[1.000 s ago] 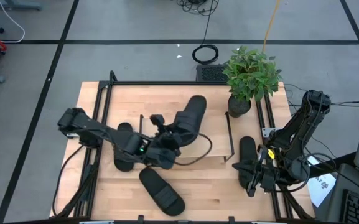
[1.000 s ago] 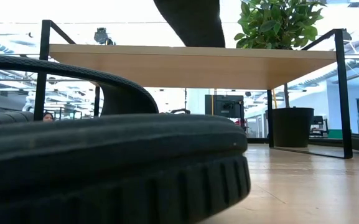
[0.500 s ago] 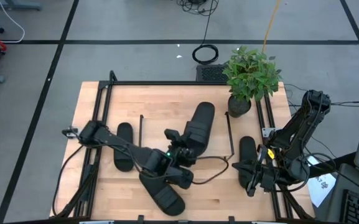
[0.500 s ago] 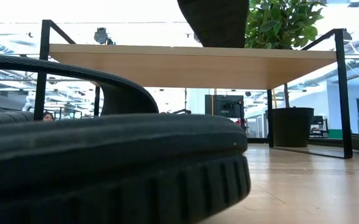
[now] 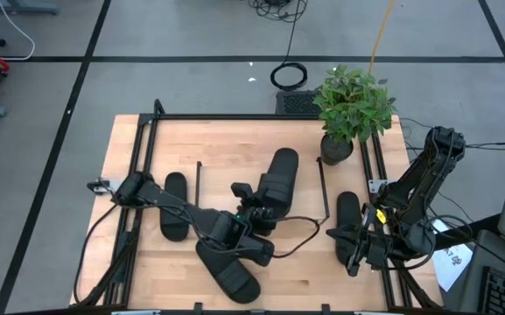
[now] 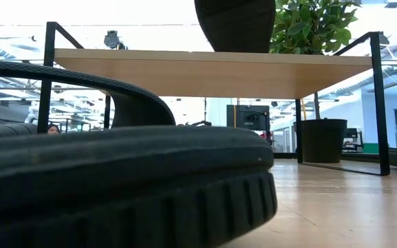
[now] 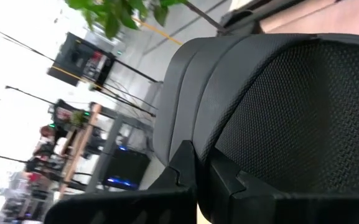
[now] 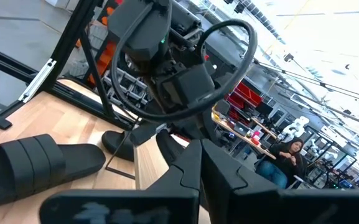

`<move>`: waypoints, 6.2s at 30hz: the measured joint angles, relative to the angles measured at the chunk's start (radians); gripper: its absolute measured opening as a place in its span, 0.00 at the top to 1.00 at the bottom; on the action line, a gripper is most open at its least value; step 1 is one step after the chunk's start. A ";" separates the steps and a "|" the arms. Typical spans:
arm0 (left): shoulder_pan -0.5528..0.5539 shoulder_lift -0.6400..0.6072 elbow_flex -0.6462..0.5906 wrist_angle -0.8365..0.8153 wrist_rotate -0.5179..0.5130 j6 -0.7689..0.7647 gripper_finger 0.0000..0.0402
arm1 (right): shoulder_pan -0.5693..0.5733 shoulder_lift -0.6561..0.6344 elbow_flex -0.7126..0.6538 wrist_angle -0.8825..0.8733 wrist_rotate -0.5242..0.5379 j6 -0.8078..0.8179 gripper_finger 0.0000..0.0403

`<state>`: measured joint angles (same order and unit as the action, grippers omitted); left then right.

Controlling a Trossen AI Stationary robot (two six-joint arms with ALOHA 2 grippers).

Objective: Pick and place slides into the shelf
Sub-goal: Put the bottom left black slide on the shelf

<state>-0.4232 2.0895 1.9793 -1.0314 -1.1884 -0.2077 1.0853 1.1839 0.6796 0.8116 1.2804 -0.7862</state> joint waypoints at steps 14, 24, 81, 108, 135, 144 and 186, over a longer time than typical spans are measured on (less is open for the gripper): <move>0.013 0.059 0.000 -0.018 0.058 -0.027 1.00 | 0.000 0.000 0.000 0.000 -0.001 0.000 1.00; 0.024 0.083 0.000 -0.005 0.081 -0.028 1.00 | 0.000 0.000 0.000 0.000 -0.002 0.000 1.00; -0.173 0.072 0.365 -0.094 1.008 0.723 0.99 | 0.000 0.000 0.000 -0.001 -0.003 0.027 1.00; 0.181 -0.972 -0.778 0.807 0.934 0.706 1.00 | -0.007 0.000 -0.016 0.000 0.000 -0.018 1.00; 0.147 -1.405 -1.456 1.193 0.990 0.532 1.00 | -0.073 0.000 -0.017 0.008 0.079 -0.017 1.00; 0.233 -1.502 -1.641 1.385 1.073 0.561 1.00 | -0.141 0.000 0.040 0.050 0.054 -0.090 1.00; 0.238 -1.535 -1.663 1.361 0.890 0.613 0.99 | -0.649 0.309 0.566 -0.506 -1.275 0.623 1.00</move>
<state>-0.1848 0.5549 0.3164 0.3296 -0.2985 0.4053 0.4360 1.4931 1.2453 0.3054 0.0058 -0.1635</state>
